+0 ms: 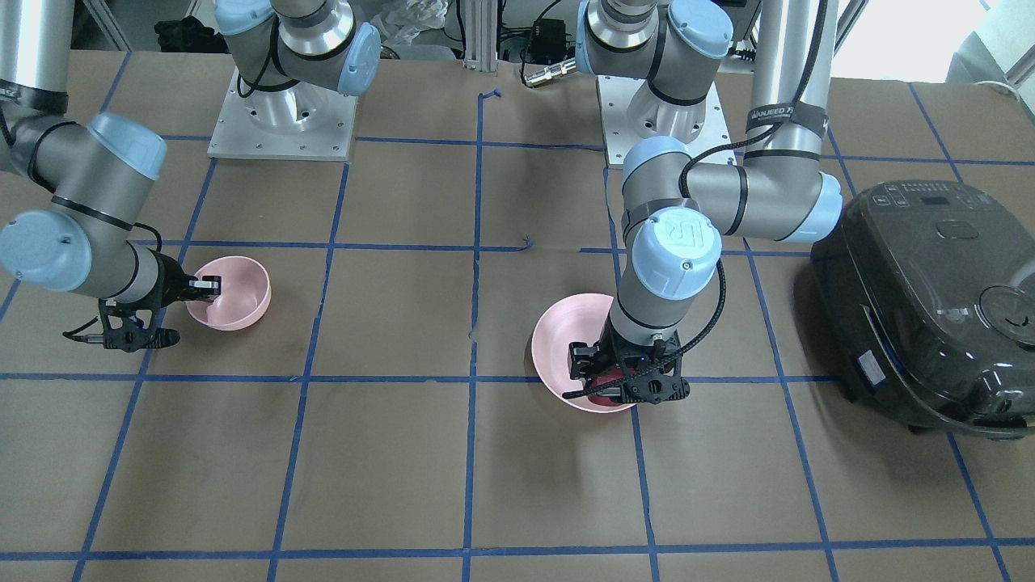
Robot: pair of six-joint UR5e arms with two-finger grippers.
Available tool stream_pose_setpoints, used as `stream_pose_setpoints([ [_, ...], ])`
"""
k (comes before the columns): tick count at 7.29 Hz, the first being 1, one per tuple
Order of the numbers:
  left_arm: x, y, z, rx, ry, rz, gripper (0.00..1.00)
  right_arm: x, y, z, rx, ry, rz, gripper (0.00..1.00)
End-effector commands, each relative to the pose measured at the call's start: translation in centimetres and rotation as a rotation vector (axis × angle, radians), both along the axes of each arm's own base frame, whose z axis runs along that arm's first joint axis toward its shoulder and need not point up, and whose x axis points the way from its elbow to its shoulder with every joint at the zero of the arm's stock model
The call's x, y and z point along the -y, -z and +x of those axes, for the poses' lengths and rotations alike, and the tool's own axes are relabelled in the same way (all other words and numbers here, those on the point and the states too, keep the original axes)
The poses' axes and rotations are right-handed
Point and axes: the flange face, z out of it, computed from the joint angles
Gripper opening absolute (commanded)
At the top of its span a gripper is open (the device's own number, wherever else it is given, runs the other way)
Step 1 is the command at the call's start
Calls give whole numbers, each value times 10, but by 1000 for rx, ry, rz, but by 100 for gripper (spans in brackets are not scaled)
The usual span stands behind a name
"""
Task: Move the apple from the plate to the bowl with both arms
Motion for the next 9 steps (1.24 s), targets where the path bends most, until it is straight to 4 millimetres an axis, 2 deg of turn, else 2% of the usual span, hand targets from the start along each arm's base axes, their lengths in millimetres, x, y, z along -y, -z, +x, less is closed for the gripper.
stream_pose_setpoints([
  [1,-5,-28,6,0,-4,-26,44,3,-19,0,-7,6,-10,0],
  [2,-6,-36,8,0,4,-32,40,3,-47,8,17,38,27,0],
  [3,-8,-42,10,2,2,-29,32,4,-61,41,85,145,26,0],
  [5,-11,-54,11,5,5,-34,26,10,-59,112,186,148,-4,0],
  [6,-13,-58,12,7,8,-32,26,16,-43,142,276,140,-6,0],
  [7,-12,-60,16,11,37,-32,26,21,-28,159,265,94,-57,0],
  [8,-9,-61,26,13,40,-31,25,13,-17,174,256,101,-75,0],
  [9,-11,-65,26,13,40,-31,24,8,-7,177,254,111,-95,0],
])
